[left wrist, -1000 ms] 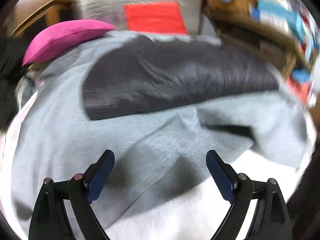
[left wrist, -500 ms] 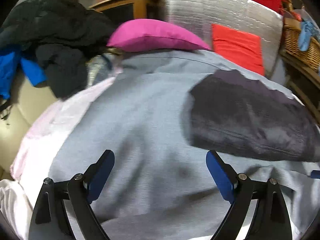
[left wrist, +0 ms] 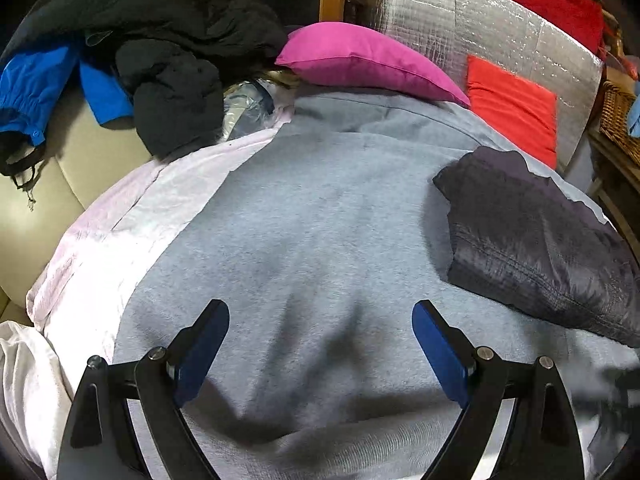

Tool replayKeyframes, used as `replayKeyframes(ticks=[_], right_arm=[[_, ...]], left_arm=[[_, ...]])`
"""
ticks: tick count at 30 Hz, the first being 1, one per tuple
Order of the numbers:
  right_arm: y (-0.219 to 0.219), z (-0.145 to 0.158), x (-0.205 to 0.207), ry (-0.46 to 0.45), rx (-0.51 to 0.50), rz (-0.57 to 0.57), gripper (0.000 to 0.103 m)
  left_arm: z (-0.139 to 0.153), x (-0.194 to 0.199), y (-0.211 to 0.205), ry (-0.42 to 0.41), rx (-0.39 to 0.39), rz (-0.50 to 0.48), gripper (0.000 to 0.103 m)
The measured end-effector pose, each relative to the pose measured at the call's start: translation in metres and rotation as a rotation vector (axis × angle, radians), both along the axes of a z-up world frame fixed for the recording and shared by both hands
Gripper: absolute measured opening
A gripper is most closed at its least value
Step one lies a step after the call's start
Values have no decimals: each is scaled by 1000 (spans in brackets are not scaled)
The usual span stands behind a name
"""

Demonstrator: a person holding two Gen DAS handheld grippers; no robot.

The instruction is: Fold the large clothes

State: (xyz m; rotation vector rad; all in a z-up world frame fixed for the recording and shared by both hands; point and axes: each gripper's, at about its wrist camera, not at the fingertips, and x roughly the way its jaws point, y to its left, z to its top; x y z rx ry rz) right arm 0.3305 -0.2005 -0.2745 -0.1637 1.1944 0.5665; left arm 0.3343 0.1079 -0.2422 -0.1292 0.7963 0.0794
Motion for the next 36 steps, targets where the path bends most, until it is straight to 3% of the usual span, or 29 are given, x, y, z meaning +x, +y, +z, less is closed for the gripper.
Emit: replayKeyframes(ticks=[5,7,11,12,15,20,21,24,26,27,32,36], right_arm=[[7,1,-117,169,70,161,9],[9,-7,-166,299,108,247,12],[8,-21,-218,272,-10,256,12],[2,-23,-218,274,-8,215,12],[-31,-11,-191,261,149,36,12],[-122,46,-138,18,361,-362,17],[-137,55,-135,-20,387,-415,27],[-199,71,-121,-152,484,-613,101],[-237,70,-117,-273,615,-765,101],[-250,69,-114,-287,665,-811,101],[-297,17,-77,-116,862,-961,100],[-302,-7,-61,-29,932,-965,100]], left_arm=[[7,-11,8,-36,-1,9,93],[10,-15,7,-43,-3,9,93],[21,-24,-5,-80,24,8,93],[24,-26,-10,-95,45,8,93],[26,-29,-23,-116,83,8,93],[20,-11,-30,-61,-18,-32,93],[19,-5,-30,-58,-36,-30,93],[18,8,-30,-60,-101,-31,93],[17,19,-29,-61,-141,-12,93],[15,27,-28,-56,-169,0,93],[7,55,-38,-50,-324,16,93],[6,73,-68,-56,-320,-42,93]])
